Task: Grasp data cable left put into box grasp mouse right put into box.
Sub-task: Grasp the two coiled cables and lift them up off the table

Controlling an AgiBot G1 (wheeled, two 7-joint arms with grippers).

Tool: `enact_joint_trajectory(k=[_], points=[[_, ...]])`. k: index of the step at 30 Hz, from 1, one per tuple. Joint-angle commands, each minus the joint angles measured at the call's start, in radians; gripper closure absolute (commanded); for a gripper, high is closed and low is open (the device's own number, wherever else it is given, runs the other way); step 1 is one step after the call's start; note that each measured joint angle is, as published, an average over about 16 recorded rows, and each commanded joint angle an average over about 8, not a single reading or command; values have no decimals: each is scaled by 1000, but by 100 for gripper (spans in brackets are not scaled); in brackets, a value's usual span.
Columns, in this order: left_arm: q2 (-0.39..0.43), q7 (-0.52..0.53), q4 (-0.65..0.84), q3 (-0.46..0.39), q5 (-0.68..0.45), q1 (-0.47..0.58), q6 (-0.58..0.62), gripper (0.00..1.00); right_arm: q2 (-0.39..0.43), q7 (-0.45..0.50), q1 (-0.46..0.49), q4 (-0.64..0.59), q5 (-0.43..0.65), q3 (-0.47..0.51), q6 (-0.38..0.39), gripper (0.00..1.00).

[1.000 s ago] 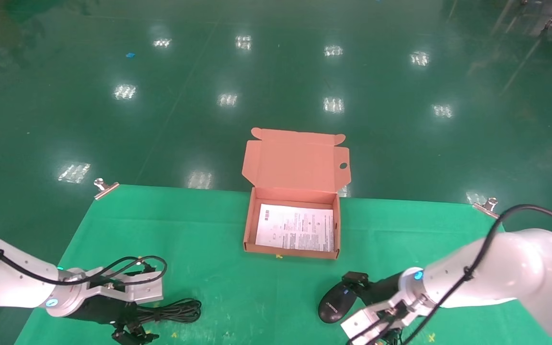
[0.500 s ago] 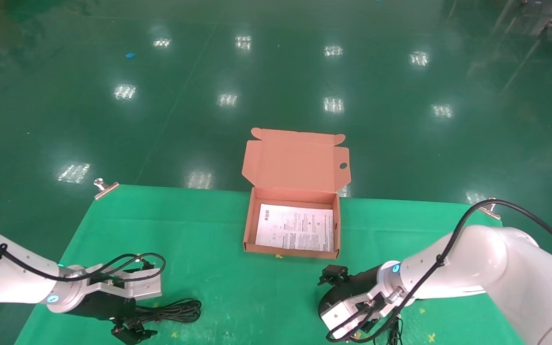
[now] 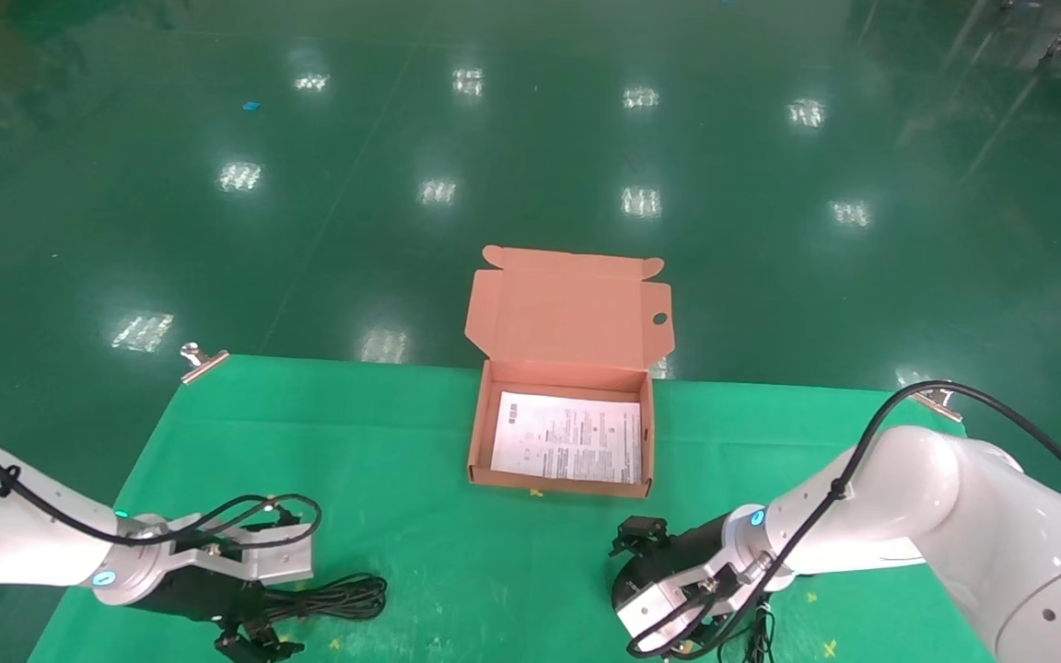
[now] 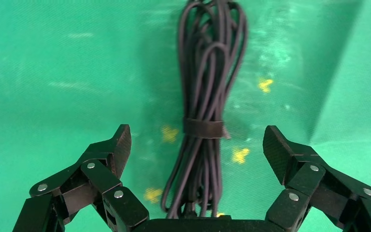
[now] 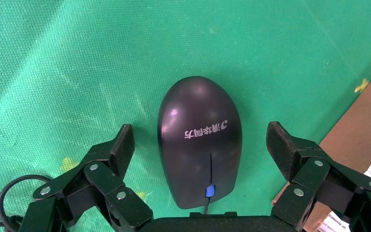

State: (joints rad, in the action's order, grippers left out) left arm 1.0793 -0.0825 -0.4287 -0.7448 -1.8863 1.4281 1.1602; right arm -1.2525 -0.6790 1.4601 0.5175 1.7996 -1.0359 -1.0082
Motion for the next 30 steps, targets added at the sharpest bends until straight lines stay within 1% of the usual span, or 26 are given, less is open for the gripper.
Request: enact_joint_trajectory(k=[1, 2, 3, 4, 30], points=[[3, -14, 11, 0, 1, 1, 1, 80, -8, -13, 3, -20, -7, 3, -1, 66], [4, -19, 13, -1, 2, 1, 2, 92, -10, -16, 4, -26, -8, 3, -1, 79], [4, -23, 15, -1, 2, 1, 3, 99, -12, -19, 4, -30, -9, 4, 0, 90], [4, -25, 17, -1, 2, 1, 3, 100, -13, -20, 5, -32, -9, 4, 0, 99], [3, -15, 9, 0, 2, 0, 4, 100, -7, -14, 4, -19, -7, 3, -1, 100]])
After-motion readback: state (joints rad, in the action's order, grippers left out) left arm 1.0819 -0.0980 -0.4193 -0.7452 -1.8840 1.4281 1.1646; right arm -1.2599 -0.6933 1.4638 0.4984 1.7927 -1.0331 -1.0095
